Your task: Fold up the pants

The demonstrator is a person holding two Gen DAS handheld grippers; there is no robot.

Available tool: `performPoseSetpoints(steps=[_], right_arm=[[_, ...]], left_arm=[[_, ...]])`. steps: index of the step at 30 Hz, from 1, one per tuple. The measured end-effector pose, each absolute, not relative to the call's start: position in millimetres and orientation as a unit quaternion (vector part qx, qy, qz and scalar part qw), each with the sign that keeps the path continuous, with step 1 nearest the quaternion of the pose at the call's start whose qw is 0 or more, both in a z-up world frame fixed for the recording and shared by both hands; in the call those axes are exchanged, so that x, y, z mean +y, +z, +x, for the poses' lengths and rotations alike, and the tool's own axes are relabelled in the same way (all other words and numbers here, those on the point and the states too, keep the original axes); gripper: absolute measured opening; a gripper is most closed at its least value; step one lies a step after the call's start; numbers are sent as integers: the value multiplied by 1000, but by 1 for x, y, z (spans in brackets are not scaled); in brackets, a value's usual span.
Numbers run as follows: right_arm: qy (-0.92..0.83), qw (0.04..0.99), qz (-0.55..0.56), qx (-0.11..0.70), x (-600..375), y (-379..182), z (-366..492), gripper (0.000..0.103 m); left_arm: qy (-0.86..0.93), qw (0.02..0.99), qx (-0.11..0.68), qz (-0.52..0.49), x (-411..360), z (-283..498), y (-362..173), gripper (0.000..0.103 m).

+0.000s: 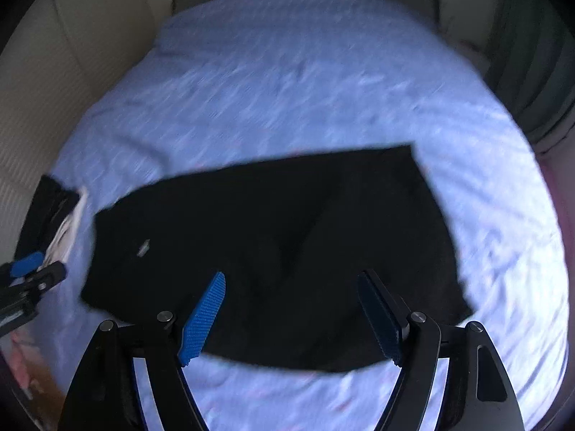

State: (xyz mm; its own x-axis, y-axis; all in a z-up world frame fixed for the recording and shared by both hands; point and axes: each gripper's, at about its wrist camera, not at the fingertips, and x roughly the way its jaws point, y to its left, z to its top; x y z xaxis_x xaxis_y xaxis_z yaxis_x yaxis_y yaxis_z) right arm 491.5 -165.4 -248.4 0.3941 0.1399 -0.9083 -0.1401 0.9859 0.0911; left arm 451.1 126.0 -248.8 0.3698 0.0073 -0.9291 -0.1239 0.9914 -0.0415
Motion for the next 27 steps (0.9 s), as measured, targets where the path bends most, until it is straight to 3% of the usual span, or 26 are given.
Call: performPoseSetpoints(steps=[6,15,27], right_arm=[[98,807,-11,582,-106,-260,458,77],[114,787,-40,605,-43,-276,451,77],[110,772,-33,625,-14,-297,470,77]], left_arm=[[-5,822,566,-62,171,438,-261,81],[-106,815,562,-94,206,478,-283,79],[-149,733,629,-211,214,534,-363,67]])
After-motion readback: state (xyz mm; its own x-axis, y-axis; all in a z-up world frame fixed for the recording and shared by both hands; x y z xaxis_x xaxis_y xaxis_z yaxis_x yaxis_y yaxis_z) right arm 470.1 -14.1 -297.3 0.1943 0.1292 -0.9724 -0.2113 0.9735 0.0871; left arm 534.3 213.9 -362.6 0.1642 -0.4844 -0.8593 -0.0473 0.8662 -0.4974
